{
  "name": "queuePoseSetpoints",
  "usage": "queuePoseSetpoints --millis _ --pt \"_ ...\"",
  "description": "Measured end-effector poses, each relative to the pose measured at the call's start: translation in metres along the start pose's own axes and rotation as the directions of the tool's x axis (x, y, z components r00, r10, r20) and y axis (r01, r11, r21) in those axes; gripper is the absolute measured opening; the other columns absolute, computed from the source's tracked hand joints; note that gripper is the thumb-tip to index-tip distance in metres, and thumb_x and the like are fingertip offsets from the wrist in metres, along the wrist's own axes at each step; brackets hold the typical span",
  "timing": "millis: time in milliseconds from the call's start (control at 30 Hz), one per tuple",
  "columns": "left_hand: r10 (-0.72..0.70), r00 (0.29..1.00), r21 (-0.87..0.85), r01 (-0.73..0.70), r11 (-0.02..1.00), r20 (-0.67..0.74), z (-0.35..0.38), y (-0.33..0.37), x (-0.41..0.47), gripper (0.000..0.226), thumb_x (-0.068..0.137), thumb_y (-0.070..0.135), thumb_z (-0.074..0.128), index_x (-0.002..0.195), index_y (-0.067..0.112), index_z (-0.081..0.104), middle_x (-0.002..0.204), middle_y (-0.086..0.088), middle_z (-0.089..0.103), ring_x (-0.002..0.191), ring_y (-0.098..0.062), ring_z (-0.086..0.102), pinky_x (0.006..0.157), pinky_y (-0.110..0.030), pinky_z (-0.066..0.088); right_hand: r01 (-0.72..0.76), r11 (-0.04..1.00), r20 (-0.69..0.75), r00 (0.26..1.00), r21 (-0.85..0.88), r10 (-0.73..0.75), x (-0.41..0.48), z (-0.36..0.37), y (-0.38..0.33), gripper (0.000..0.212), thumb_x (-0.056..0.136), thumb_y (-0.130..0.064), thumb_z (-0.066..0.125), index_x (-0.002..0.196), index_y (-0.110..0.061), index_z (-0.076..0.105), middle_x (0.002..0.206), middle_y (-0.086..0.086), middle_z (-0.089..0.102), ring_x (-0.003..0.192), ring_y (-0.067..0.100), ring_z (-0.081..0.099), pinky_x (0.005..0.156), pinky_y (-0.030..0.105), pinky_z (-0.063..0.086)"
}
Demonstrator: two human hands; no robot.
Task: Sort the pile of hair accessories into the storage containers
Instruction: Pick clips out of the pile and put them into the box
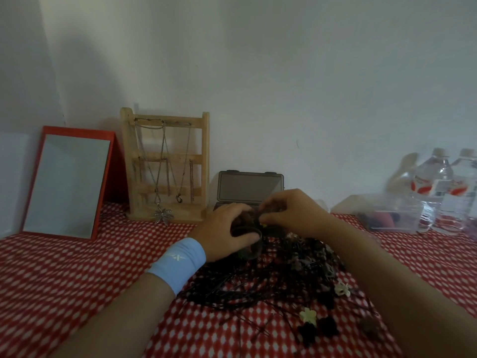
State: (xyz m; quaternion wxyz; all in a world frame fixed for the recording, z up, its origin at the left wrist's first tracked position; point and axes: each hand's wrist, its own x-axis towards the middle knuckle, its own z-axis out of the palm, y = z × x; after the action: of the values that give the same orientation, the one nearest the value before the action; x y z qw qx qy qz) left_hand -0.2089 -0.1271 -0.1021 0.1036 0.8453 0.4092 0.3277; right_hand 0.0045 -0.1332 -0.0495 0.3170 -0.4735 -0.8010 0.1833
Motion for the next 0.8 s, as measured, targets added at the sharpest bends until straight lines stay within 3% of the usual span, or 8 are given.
queuePoseSetpoints --millis 67,167,267,333,467,633,800 --pt "-0.067 0.997 -0.12 0.061 0.991 -0.046 0.0 0.002 0.002 0.061 0.073 0.062 0.067 0.125 0.034 0.052 0.109 0.016 0.064 0.099 -0.003 0.061 0.085 -0.023 0.051 -0.003 1.0 -0.03 1.0 -0.017 0.003 0.007 0.006 -0.006 0.016 0.082 -0.027 0.081 0.098 -0.028 0.076 0.084 -0.012 0.074 0.07 -0.002 0.067 0.068 0.021 0.056" --pt "-0.143 0.984 -0.233 0.114 0.966 -0.11 -0.001 0.001 0.002 0.039 0.078 0.037 0.077 0.114 0.033 0.061 0.093 0.015 0.07 0.086 0.003 0.064 0.074 -0.014 0.049 -0.057 0.998 -0.021 0.998 0.028 0.058 0.014 0.011 -0.01 0.026 0.082 -0.032 0.081 0.105 -0.026 0.071 0.079 -0.007 0.074 0.051 0.006 0.063 0.051 0.022 0.051" --pt "-0.158 0.977 -0.201 0.127 0.971 -0.145 -0.007 -0.004 0.001 0.008 0.083 0.025 0.075 0.09 0.029 0.073 0.085 0.015 0.07 0.082 0.005 0.063 0.07 -0.008 0.044 -0.094 0.996 0.006 0.996 -0.001 0.094 0.015 0.009 -0.008 0.032 0.088 -0.036 0.075 0.117 -0.026 0.064 0.079 -0.006 0.076 0.046 0.011 0.061 0.049 0.026 0.052" --pt "-0.143 0.985 -0.121 0.131 0.984 -0.098 -0.013 -0.005 0.0 0.005 0.086 0.026 0.071 0.083 0.03 0.074 0.085 0.019 0.069 0.083 0.006 0.061 0.072 -0.008 0.043 -0.105 0.99 0.0 0.994 -0.099 0.105 0.014 0.006 -0.001 0.021 0.093 -0.031 0.07 0.112 -0.022 0.069 0.081 -0.01 0.076 0.051 0.006 0.063 0.059 0.029 0.059" --pt "-0.098 0.994 -0.039 0.096 0.995 -0.039 -0.012 -0.006 -0.001 0.007 0.089 0.033 0.065 0.091 0.028 0.07 0.092 0.016 0.066 0.084 -0.001 0.061 0.077 -0.025 0.051 -0.044 0.903 0.127 0.986 -0.428 0.109 0.009 0.012 0.013 0.021 0.09 -0.018 0.071 0.109 -0.025 0.076 0.104 -0.01 0.072 0.087 0.003 0.063 0.093 0.029 0.055" --pt "-0.04 0.993 0.192 0.017 0.981 0.115 -0.007 -0.003 0.0 0.041 0.085 0.059 0.057 0.12 0.037 0.058 0.11 0.014 0.053 0.096 -0.007 0.055 0.085 -0.032 0.05 0.031 0.842 0.231 0.966 -0.539 0.113 0.007 0.022 0.015 0.031 0.085 -0.019 0.073 0.114 -0.029 0.073 0.11 -0.007 0.072 0.098 0.014 0.065 0.088 0.031 0.055" --pt "-0.081 0.974 0.248 0.027 0.968 0.211 -0.017 -0.004 0.001 0.045 0.086 0.049 0.06 0.129 0.038 0.052 0.114 0.012 0.049 0.101 -0.009 0.052 0.089 -0.032 0.049 0.031 0.85 0.202 0.975 -0.525 0.089 0.008 0.025 0.019 0.038 0.086 -0.015 0.069 0.122 -0.026 0.069 0.114 -0.005 0.07 0.1 0.014 0.065 0.088 0.029 0.054"
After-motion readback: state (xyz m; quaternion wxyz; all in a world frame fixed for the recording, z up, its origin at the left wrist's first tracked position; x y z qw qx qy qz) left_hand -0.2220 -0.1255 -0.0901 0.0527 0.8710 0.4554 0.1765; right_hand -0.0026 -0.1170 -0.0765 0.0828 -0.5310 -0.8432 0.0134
